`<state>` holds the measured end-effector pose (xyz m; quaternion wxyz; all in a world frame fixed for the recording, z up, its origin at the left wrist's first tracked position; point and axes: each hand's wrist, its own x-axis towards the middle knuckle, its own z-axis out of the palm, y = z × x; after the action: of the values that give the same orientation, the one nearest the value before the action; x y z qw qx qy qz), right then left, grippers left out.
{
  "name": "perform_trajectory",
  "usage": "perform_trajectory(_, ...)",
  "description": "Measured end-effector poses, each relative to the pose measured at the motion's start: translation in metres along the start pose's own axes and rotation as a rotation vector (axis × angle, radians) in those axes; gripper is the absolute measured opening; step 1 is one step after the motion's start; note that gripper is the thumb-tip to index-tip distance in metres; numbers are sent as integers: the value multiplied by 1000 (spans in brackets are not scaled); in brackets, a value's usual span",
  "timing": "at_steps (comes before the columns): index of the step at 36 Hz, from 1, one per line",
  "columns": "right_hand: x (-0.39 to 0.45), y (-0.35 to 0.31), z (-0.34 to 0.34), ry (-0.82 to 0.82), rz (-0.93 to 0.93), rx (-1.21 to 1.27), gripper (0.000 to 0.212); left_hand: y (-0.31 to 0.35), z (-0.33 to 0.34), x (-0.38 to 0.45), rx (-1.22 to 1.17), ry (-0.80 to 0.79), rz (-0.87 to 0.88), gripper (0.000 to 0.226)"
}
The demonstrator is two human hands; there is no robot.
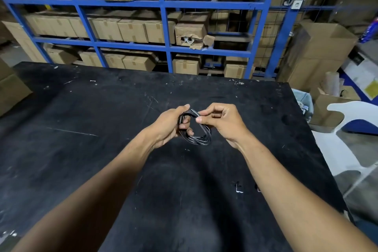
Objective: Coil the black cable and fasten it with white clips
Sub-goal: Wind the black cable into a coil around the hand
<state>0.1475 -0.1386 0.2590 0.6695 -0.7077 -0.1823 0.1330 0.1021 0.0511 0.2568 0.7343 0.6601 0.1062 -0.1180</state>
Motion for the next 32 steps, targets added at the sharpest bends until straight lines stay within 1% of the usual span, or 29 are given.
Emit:
perform_trajectory(4, 7, -4, -10, -81, 24, -126, 16, 0, -1, 1, 60, -28, -67, 53)
perform_trajectory(9, 15, -10, -15, -176, 44, -233, 18, 5, 2, -1, 84, -17, -163, 43)
perform_trajectory(13, 20, -13, -18, -242, 58, -295, 19, 6, 6, -1, 88, -42, -237, 53)
perform_trajectory(15, 22, -15, -19, -280, 63, -311, 20, 3, 9, 0, 109, -30, -235, 47)
perform_trajectory(17, 24, -15, -20, -294, 60, -317, 19, -1, 12, 1, 60, -19, -215, 39)
perform_trajectory(19, 25, -12, -20, -280, 55, -306, 17, -4, 14, 3, -18, 4, -178, 39)
perform_trajectory(22, 24, -3, -17, -200, 41, -234, 16, -6, 15, 6, -124, 40, -122, 43)
perform_trajectory(24, 22, 5, -16, -155, 30, -144, 19, -6, 15, 8, -191, 57, -106, 44)
perform_trajectory(27, 16, 14, -14, -142, 1, -53, 18, -8, 16, 7, -265, 69, -109, 46)
perform_trajectory(32, 13, 20, -12, -66, -58, -115, 9, -13, 17, 5, -264, 19, -156, 45)
